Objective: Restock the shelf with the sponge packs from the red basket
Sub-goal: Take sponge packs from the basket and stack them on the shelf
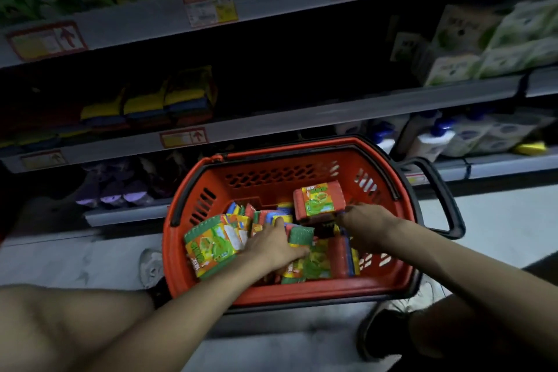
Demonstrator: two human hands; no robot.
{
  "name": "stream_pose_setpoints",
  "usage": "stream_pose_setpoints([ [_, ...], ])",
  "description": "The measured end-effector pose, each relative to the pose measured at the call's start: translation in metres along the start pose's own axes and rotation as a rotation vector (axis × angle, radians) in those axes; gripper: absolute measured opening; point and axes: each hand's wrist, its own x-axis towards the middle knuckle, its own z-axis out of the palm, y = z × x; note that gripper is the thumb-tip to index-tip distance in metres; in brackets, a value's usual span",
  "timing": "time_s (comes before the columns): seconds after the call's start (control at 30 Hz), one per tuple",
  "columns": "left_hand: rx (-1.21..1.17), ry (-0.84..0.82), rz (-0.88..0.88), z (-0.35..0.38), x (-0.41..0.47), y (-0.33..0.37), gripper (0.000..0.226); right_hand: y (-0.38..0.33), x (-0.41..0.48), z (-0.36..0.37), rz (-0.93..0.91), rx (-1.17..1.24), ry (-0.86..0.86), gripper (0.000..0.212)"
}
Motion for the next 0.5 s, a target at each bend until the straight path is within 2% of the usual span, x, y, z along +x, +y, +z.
stream_pose_setpoints([
  [0.1,-0.076,0.046,-0.062,0.012,0.007,0.006,0.100,0.009,0.009,0.008,0.010,0.097,0.015,0.081],
  [0.13,-0.091,0.061,-0.075,0.013,0.009,0.007,0.101,0.010,0.012,0.009,0.015,0.122,0.006,0.080],
  [0.23,-0.172,0.065,-0.094,0.006,0.010,0.010,0.102,0.011,0.019,0.009,0.030,0.231,-0.006,0.060],
  [0.3,-0.200,0.076,-0.075,-0.006,0.007,0.011,0.099,0.009,0.024,0.013,0.046,0.297,-0.054,0.060],
  [0.4,-0.208,0.102,0.010,-0.037,-0.006,0.008,0.091,0.005,0.036,0.029,0.141,0.338,-0.176,0.052],
  [0.5,-0.217,0.147,0.204,-0.068,-0.024,-0.005,0.080,0.002,0.042,0.045,0.192,0.441,-0.250,0.047],
])
